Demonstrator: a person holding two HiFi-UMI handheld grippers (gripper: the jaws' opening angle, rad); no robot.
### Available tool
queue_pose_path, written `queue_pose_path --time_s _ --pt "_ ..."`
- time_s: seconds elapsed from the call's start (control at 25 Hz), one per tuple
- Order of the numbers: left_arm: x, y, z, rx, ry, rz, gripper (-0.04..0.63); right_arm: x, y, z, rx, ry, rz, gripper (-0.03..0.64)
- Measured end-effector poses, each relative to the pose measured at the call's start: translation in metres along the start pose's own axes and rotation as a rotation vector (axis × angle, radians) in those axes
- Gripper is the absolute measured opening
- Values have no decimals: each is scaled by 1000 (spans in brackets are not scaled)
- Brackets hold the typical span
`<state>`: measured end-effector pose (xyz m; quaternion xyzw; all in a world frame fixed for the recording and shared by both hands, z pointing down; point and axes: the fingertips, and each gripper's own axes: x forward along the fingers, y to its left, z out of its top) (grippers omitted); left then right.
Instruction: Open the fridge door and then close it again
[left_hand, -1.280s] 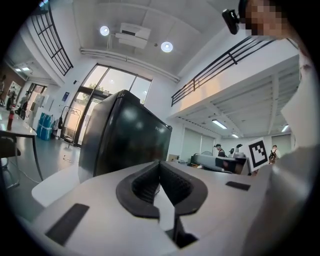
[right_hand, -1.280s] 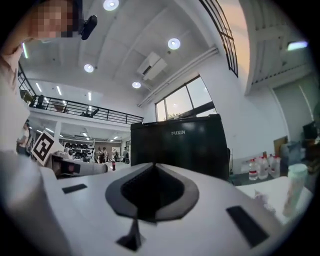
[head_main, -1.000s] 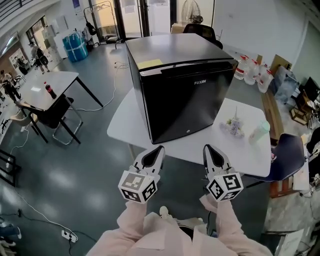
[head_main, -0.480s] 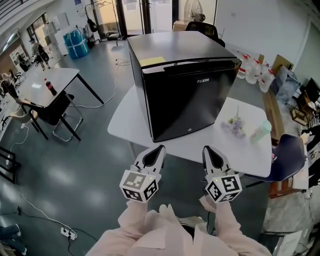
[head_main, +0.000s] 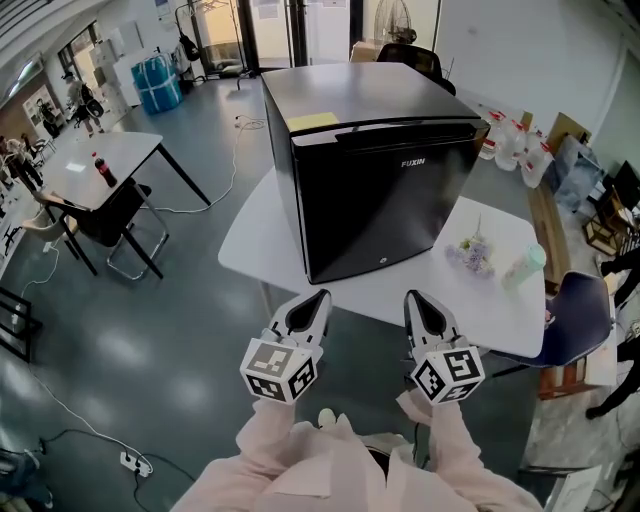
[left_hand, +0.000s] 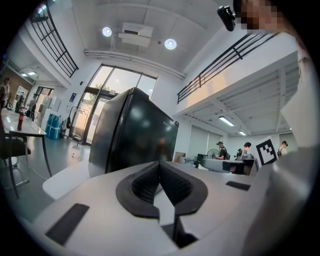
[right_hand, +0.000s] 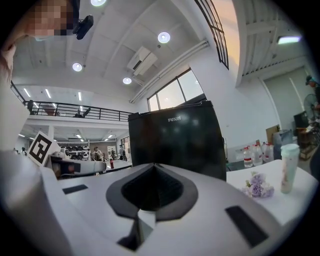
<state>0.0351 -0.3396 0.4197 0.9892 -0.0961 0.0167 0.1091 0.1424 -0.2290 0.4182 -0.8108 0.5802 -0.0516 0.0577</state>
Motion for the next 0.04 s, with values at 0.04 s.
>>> queue_pose_path --time_s 0.04 --pt "0 0 -1 -1 2 0 11 1 0 0 6 0 2 8"
